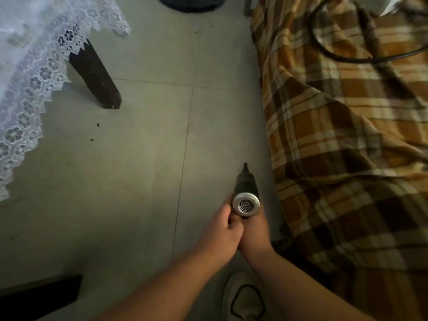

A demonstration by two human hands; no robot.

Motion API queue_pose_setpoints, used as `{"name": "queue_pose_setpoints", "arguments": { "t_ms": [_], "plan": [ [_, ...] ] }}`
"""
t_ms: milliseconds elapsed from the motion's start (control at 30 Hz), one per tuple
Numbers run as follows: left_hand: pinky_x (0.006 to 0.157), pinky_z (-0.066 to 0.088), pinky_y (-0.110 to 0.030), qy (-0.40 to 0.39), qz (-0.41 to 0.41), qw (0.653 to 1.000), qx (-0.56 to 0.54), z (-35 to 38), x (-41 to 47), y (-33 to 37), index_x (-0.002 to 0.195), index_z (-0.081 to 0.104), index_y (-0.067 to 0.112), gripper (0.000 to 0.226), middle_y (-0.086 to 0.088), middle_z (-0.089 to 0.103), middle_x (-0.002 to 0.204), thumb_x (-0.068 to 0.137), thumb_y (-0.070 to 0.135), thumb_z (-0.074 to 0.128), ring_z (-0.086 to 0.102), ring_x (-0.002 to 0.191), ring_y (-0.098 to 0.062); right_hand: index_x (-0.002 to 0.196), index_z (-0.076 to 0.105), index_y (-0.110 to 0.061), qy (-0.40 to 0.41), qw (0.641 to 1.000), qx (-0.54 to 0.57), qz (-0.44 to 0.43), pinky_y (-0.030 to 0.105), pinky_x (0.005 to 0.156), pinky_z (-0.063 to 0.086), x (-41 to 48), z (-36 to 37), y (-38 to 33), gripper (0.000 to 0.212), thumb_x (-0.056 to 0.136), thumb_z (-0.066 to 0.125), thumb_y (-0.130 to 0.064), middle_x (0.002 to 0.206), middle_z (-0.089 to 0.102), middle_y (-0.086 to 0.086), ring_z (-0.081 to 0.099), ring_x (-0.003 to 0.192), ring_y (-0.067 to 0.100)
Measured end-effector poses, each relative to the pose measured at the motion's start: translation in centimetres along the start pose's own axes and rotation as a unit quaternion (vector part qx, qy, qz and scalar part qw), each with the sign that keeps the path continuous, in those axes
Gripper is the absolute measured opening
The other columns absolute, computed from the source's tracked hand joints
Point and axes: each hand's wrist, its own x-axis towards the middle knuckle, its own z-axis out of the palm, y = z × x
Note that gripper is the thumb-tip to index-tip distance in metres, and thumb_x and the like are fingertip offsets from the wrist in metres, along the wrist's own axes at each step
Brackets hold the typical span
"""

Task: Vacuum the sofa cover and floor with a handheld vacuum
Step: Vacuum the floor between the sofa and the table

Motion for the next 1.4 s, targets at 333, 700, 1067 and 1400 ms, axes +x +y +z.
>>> {"name": "queue_pose_setpoints", "arguments": {
  "t_ms": [333,700,1067,1400],
  "plan": [
    [0.106,0.037,-0.018,-0.055,0.012,0.998,0.019,0.9,-1.7,-1.0,0.152,0.029,0.04,0.069,0.013,0.05,0.145,0.085,0.031,0.046,0.047,0.128,0.003,0.112,0.062,-0.01,-0.003,1.0,-0.03,0.004,0.033,0.077,0.053,-1.4,-2.1,1.1,0.039,0.076,0.075,-0.004,0.097,0.07,0.011,0.068,0.09,0.021],
    [0.106,0.034,-0.02,0.017,0.022,1.0,0.011,-0.5,2.0,0.6,0.153,0.026,0.039,0.058,0.006,0.049,0.149,0.101,0.02,0.045,0.044,0.13,-0.003,0.109,0.061,-0.009,-0.026,0.988,-0.132,-0.07,0.004,0.055,0.042,4.1,0.8,-1.5,0.034,0.079,0.074,-0.004,0.086,0.066,-0.001,0.061,0.074,0.006],
    [0.087,0.031,0.0,0.025,0.024,0.999,-0.006,-2.6,2.7,0.5,0.151,0.036,0.035,0.053,0.011,0.054,0.14,0.102,0.015,0.042,0.047,0.121,0.004,0.105,0.054,-0.016,-0.008,0.994,-0.092,-0.05,0.024,0.06,0.047,3.7,2.8,-2.4,0.032,0.081,0.072,-0.008,0.081,0.065,-0.003,0.063,0.073,0.011],
    [0.1,0.041,-0.021,0.053,0.021,0.998,-0.011,-3.4,1.7,0.2,0.148,0.04,0.034,0.054,0.008,0.059,0.137,0.098,0.014,0.043,0.055,0.12,-0.004,0.108,0.06,-0.011,-0.04,0.992,-0.116,-0.035,0.027,0.065,0.053,2.8,3.7,-2.4,0.031,0.079,0.071,-0.006,0.084,0.069,0.003,0.068,0.078,0.017]
  ]
}}
